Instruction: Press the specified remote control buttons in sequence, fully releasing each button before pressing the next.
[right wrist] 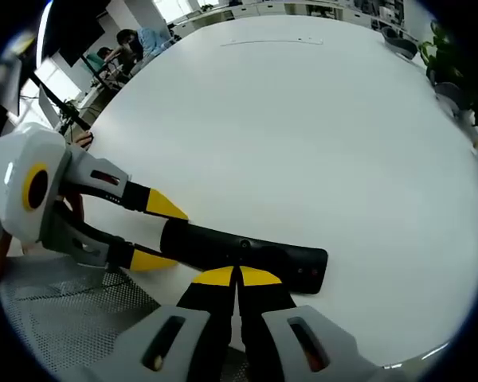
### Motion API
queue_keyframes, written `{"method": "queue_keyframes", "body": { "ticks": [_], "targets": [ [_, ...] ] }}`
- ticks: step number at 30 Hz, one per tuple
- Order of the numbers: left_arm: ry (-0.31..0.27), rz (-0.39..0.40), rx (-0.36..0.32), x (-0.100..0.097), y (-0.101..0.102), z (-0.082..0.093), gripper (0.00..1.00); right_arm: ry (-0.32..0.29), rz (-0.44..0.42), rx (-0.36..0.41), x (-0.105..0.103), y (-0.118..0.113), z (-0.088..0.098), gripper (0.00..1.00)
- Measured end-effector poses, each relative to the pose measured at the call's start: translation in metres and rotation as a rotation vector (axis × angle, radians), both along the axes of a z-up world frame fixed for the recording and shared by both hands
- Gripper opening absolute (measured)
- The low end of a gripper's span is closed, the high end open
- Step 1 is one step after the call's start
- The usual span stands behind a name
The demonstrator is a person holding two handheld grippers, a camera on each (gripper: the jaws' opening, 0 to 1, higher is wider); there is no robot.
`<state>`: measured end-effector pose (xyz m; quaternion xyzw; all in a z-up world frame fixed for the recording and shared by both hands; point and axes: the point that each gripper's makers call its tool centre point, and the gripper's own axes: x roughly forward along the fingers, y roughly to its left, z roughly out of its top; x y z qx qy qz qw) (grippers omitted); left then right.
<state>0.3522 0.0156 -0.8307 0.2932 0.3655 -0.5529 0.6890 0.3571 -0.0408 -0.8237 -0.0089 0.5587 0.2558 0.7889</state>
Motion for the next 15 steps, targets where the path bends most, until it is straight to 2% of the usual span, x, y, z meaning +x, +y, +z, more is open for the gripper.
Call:
{"method": "queue_keyframes", "body": {
  "ticks": [5, 15],
  "targets": [
    [-0.002, -0.012, 0.011, -0.0003, -0.0004, 0.0002, 0.24, 0.057, -0.001, -0.008, 0.0019, 0.0006, -0.001, 0.0],
    [0.0, -0.007, -0.007, -0.0001, -0.0002, 0.0004, 0.24, 0.075, 0.008, 0.006, 0.0049, 0.0034, 0.0044, 0.0]
  ]
}}
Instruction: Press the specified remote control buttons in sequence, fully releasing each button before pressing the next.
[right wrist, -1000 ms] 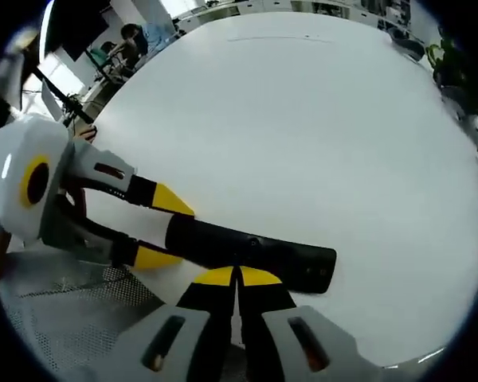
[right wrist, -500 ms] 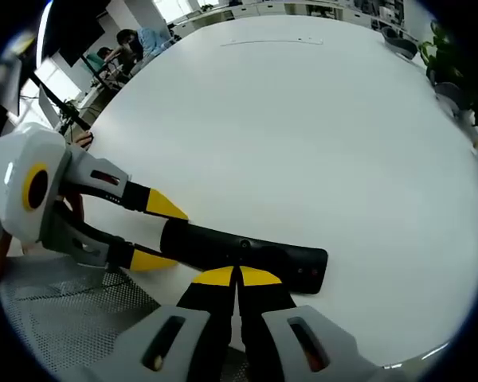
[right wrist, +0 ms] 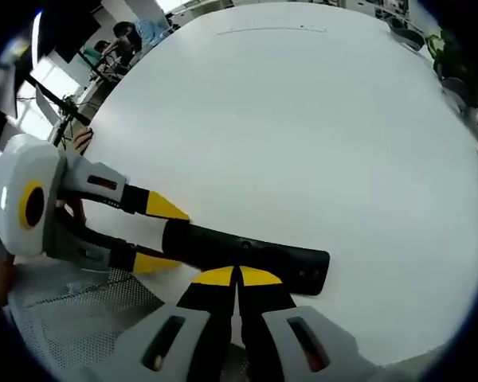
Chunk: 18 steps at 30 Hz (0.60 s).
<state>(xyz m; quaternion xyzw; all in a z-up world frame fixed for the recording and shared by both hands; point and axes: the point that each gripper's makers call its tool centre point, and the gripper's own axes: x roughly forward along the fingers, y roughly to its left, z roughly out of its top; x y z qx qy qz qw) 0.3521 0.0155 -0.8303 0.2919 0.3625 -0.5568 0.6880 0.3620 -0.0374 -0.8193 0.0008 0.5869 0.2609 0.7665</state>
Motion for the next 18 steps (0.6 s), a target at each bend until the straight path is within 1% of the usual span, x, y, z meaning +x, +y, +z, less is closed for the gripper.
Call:
{"method": "queue_keyframes", "body": {
  "ticks": [2, 4, 7, 11, 18],
  "targets": [
    [0.0, 0.001, -0.001, 0.0002, 0.0, -0.0001, 0.24, 0.009, 0.012, -0.001, 0.0004, 0.0044, 0.0012, 0.0],
    [0.0, 0.001, -0.002, 0.0003, 0.0, -0.0002, 0.24, -0.013, 0.028, -0.03, 0.004, 0.0028, -0.0003, 0.0],
    [0.0, 0.001, -0.004, 0.0, 0.0001, 0.0001, 0.24, 0.003, 0.033, -0.02, 0.0035, 0.0069, -0.0029, 0.0],
    [0.001, 0.002, -0.005, 0.0004, 0.0003, -0.0004, 0.24, -0.005, 0.04, -0.025, 0.0037, 0.0085, -0.0036, 0.0],
    [0.002, 0.004, -0.002, 0.0003, 0.0001, -0.0002, 0.24, 0.024, 0.059, -0.051, 0.005, 0.0114, -0.0044, 0.0]
  ]
}}
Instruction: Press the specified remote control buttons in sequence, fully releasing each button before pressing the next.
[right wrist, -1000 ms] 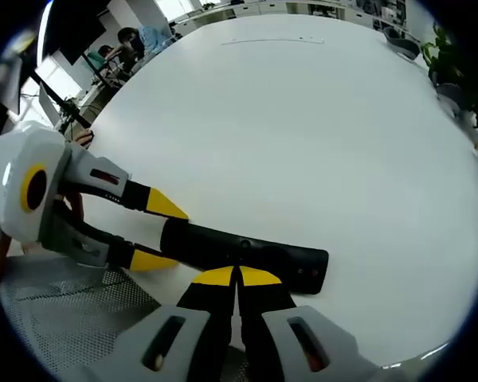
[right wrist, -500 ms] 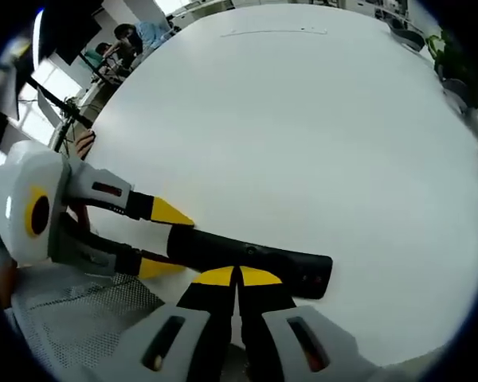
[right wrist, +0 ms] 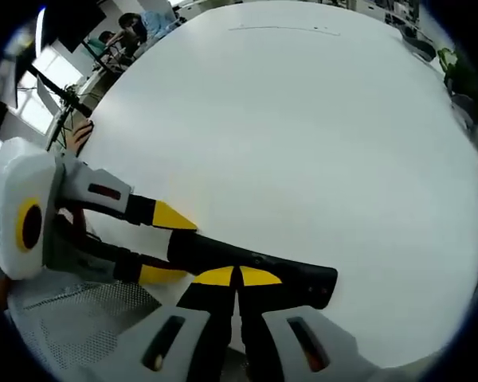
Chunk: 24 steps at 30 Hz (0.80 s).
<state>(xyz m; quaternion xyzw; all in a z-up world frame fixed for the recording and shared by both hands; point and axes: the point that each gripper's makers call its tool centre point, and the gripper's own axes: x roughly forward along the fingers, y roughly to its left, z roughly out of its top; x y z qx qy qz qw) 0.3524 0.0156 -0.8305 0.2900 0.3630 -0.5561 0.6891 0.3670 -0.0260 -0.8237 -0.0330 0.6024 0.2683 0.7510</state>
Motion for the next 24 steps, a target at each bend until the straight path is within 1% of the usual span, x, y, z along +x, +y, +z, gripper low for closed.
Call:
{"method": "queue_keyframes", "body": {
  "ticks": [2, 4, 6, 9, 11, 12, 18, 21, 23, 24],
  "targets": [
    [0.0, 0.001, 0.0, 0.0002, 0.0, -0.0003, 0.24, 0.008, 0.005, -0.015, 0.0002, 0.0008, -0.0004, 0.0],
    [0.001, 0.001, -0.001, 0.0006, 0.0, -0.0003, 0.25, -0.001, 0.024, -0.041, 0.0, 0.0008, -0.0007, 0.0],
    [0.001, 0.0, 0.0, 0.0007, -0.0002, -0.0002, 0.24, -0.002, 0.022, -0.044, 0.0003, 0.0005, -0.0012, 0.0],
    [0.001, 0.0, -0.003, 0.0006, -0.0001, 0.0, 0.24, -0.001, 0.034, -0.031, 0.0001, -0.0009, -0.0002, 0.0],
    [0.0, 0.0, -0.005, 0.0005, -0.0001, 0.0002, 0.24, 0.029, -0.002, -0.004, 0.0, -0.0014, 0.0009, 0.0],
    [0.0, 0.0, -0.005, 0.0005, -0.0001, 0.0003, 0.24, 0.034, -0.013, -0.001, 0.0009, -0.0018, 0.0007, 0.0],
    [0.0, 0.002, -0.004, 0.0003, -0.0002, 0.0004, 0.24, -0.001, 0.034, -0.026, 0.0003, 0.0011, 0.001, 0.0],
    [0.0, 0.001, -0.003, 0.0004, -0.0003, 0.0001, 0.24, 0.013, 0.018, 0.01, -0.0013, 0.0065, 0.0026, 0.0],
    [0.0, 0.001, -0.003, 0.0001, -0.0004, 0.0004, 0.25, 0.017, 0.026, 0.002, -0.003, 0.0076, -0.0005, 0.0],
    [0.0, 0.001, -0.003, 0.0001, -0.0004, 0.0003, 0.25, 0.008, 0.027, 0.002, -0.0018, 0.0074, 0.0007, 0.0]
  ]
}}
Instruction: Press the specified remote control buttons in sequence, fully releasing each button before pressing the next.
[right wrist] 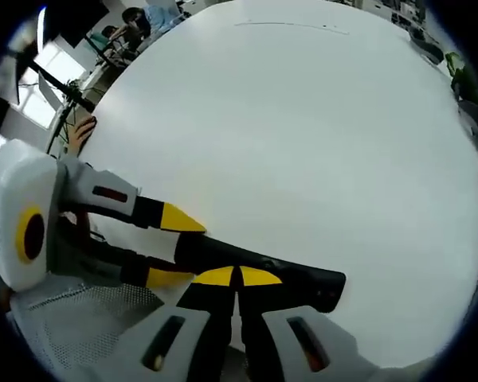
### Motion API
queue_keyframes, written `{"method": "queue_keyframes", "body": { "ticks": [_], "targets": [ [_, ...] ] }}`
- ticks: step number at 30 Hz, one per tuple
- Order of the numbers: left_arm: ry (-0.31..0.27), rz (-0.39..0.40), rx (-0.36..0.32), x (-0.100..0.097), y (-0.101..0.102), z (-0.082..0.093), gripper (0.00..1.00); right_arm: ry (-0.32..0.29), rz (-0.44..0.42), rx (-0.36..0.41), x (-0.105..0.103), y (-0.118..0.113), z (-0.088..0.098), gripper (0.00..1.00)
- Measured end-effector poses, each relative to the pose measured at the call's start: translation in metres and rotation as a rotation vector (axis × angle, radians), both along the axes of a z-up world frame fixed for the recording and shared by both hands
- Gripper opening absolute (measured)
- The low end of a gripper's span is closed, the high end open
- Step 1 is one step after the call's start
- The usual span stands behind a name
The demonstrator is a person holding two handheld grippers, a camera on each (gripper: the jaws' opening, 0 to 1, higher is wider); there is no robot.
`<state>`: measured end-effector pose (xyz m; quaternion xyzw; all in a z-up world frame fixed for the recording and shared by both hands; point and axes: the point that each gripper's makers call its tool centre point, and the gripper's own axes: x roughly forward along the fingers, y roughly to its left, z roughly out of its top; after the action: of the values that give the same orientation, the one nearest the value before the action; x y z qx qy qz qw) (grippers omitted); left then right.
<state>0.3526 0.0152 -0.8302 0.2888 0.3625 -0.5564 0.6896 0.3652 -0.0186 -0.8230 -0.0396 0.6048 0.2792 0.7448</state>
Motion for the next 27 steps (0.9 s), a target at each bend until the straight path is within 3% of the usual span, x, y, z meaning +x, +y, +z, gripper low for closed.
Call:
{"method": "queue_keyframes", "body": {
  "ticks": [16, 21, 27],
  "targets": [
    [-0.001, 0.018, 0.002, 0.001, -0.002, 0.0, 0.25, -0.048, 0.077, -0.085, 0.001, 0.001, -0.001, 0.0],
    [0.0, 0.026, 0.0, 0.001, -0.002, 0.0, 0.25, -0.083, 0.105, -0.081, -0.001, 0.001, 0.001, 0.0],
    [-0.003, 0.038, -0.007, 0.001, -0.002, 0.0, 0.24, -0.128, 0.073, -0.051, 0.002, 0.0, 0.009, 0.0]
  ]
}}
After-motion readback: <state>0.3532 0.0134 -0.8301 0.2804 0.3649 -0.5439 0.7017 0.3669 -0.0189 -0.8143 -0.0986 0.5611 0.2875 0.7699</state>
